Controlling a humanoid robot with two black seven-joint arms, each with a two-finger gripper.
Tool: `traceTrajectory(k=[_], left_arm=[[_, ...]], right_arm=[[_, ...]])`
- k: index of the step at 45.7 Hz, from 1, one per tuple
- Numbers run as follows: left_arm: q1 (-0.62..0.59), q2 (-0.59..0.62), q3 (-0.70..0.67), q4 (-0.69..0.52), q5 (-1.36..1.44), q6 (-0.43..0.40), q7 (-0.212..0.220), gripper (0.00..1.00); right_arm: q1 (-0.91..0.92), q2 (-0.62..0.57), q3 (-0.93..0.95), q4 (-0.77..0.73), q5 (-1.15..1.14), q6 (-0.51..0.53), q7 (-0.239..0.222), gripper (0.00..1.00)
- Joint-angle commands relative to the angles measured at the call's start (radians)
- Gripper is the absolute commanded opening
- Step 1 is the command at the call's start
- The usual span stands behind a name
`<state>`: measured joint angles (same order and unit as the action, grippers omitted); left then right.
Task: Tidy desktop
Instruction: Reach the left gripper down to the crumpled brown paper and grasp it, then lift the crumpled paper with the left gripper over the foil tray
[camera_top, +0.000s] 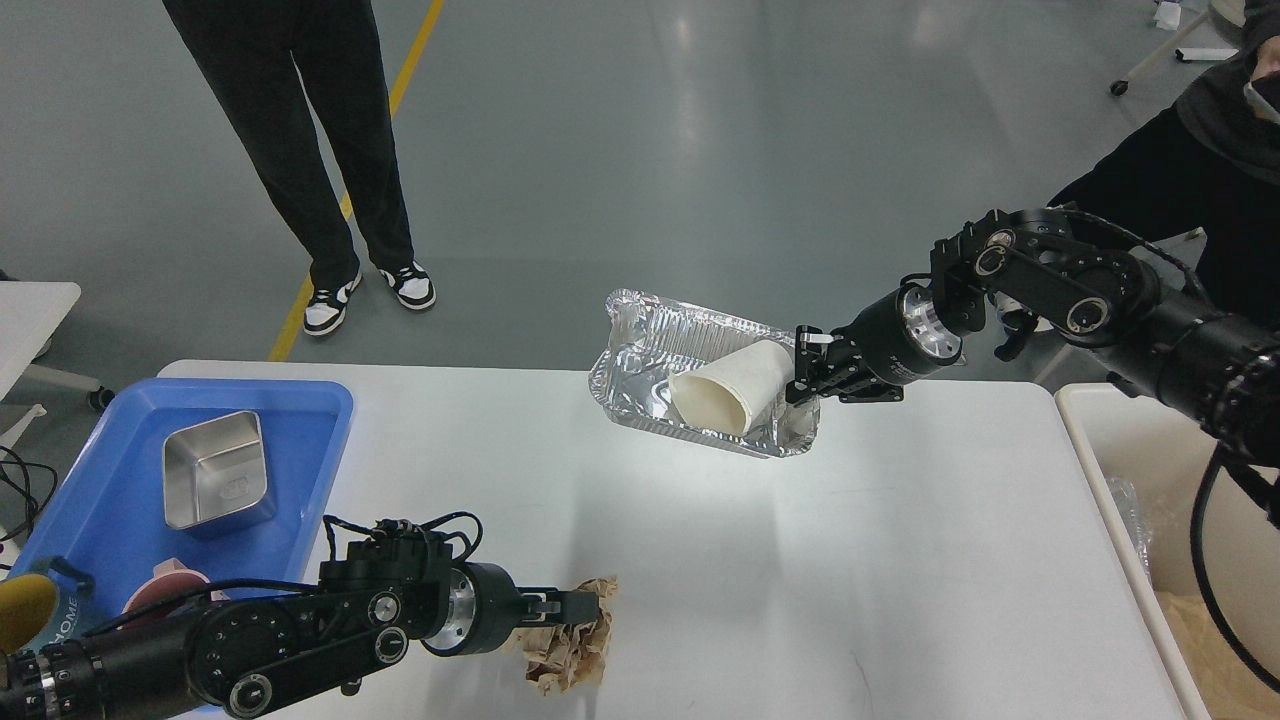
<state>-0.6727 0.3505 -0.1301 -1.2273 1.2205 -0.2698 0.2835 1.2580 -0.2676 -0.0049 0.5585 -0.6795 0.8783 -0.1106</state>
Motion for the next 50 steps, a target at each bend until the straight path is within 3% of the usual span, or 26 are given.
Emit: traceTrajectory(k=[1,11,19,24,27,32,43,50], left_arm=[[0.004,-0.022,0.001,0.026,0.008,-0.002,0.011,0.83],[0.008,-0.067,0.004,0.061,0.045,-0.003,0.019,0.81],[0.002,-0.104,0.027,0.068,0.102,-0.020,0.045,0.61],[-0.002,-0.108,0.026,0.066,0.109,-0.042,0.057,0.56],[-0.008,-0.108,0.026,0.065,0.108,-0.046,0.059,0.41],[-0.022,-0.105,0.024,0.060,0.109,-0.071,0.066,0.03],[-0.050,-0.068,0.004,0.014,0.106,-0.141,0.088,0.00],[-0.080,0.014,-0.088,-0.104,0.094,-0.258,0.123,0.00]], right_arm=[[0.000,-0.001,0.000,0.001,0.000,-0.001,0.000,0.00],[-0.003,-0.004,0.003,0.001,0.000,-0.001,-0.001,0.00],[-0.005,-0.010,0.011,0.012,0.000,-0.001,-0.001,0.00],[-0.005,-0.015,0.013,0.014,0.000,-0.001,0.000,0.00],[-0.005,-0.015,0.014,0.015,0.000,-0.001,0.000,0.00],[-0.006,-0.015,0.019,0.015,0.000,-0.002,0.000,0.00],[-0.009,-0.015,0.019,0.015,0.000,-0.002,0.000,0.00],[-0.009,-0.015,0.019,0.017,0.000,-0.002,-0.001,0.00]])
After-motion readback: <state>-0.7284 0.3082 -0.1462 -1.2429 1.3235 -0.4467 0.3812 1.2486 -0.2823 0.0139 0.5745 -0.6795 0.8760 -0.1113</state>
